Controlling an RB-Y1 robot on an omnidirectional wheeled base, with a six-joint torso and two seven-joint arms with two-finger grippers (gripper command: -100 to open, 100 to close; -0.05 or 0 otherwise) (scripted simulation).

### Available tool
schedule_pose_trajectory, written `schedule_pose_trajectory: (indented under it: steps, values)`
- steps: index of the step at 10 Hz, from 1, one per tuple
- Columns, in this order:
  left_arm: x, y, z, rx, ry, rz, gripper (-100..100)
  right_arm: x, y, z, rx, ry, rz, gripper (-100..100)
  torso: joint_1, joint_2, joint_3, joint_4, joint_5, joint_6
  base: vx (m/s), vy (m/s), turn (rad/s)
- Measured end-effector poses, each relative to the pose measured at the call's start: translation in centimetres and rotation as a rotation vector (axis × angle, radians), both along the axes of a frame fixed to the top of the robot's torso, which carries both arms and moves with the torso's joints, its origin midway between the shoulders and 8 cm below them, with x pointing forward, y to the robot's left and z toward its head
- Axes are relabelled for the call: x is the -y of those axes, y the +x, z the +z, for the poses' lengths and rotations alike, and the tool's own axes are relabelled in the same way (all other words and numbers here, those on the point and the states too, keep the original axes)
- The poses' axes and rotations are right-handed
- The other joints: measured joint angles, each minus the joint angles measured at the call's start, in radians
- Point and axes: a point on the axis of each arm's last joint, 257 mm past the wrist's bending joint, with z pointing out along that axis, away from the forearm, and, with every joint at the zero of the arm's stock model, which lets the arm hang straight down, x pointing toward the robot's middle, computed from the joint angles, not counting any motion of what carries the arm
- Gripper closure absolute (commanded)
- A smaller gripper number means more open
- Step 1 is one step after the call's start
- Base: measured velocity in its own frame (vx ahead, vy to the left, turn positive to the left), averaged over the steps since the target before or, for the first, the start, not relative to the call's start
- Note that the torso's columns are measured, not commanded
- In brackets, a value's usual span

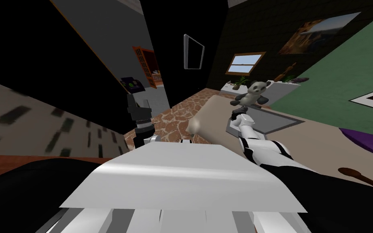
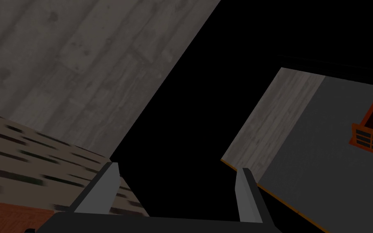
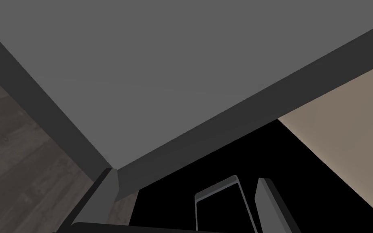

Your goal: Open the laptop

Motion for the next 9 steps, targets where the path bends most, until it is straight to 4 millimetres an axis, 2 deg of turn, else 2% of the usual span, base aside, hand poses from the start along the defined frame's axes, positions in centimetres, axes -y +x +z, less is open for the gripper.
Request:
schedule_pose_trajectory:
  steps: [1, 2, 3, 4, 5, 6, 7, 9]
  values:
    - [0.0, 0.0, 0.0, 0.000, 0.000, 0.000, 0, 1.6, -1.6, -0.2, 0.001, 0.016, -0.007, -100, 0.002, -0.001, 0.000, 0.000, 0.000, 0.000, 0.087, 0.059, 0.062]
    - [0.0, 0.0, 0.0, 0.000, 0.000, 0.000, 0, 2.5, -2.9, -1.6, -0.019, 0.017, -0.018, -100, 0.005, -0.001, 0.000, 0.001, 0.002, 0.000, 0.103, 0.075, 0.133]
    - [0.0, 0.0, 0.0, 0.000, 0.000, 0.000, 0, 4.3, -4.4, -2.2, -0.022, 0.024, -0.033, -100, 0.007, -0.002, -0.001, 0.000, 0.003, -0.001, 0.105, 0.070, 0.074]
    - [0.0, 0.0, 0.0, 0.000, 0.000, 0.000, 0, 5.7, -5.5, -1.8, -0.016, 0.020, -0.040, -100, 0.007, -0.002, -0.001, 0.001, 0.003, -0.001, 0.061, 0.036, -0.006]
    - [0.0, 0.0, 0.0, 0.000, 0.000, 0.000, 0, 6.2, -6.3, -1.7, -0.026, 0.006, -0.037, -100, 0.006, 0.002, 0.001, 0.002, 0.003, 0.000, 0.013, 0.009, -0.013]
    - [0.0, 0.0, 0.0, 0.000, 0.000, 0.000, 0, 6.6, -7.1, -2.4, -0.026, 0.024, -0.052, -100, 0.005, 0.005, 0.003, 0.003, 0.003, -0.001, 0.043, 0.055, 0.161]
    - [0.0, 0.0, 0.0, 0.000, 0.000, 0.000, 0, 8.0, -8.4, -2.1, -0.020, 0.035, -0.062, -100, 0.009, 0.003, 0.002, 0.003, 0.005, -0.001, 0.070, 0.065, 0.076]
    - [0.0, 0.0, 0.0, 0.000, 0.000, 0.000, 0, 9.3, -10.8, -2.8, -0.022, 0.044, -0.074, -100, 0.008, 0.000, 0.000, 0.002, 0.004, 0.000, 0.069, 0.042, 0.052]
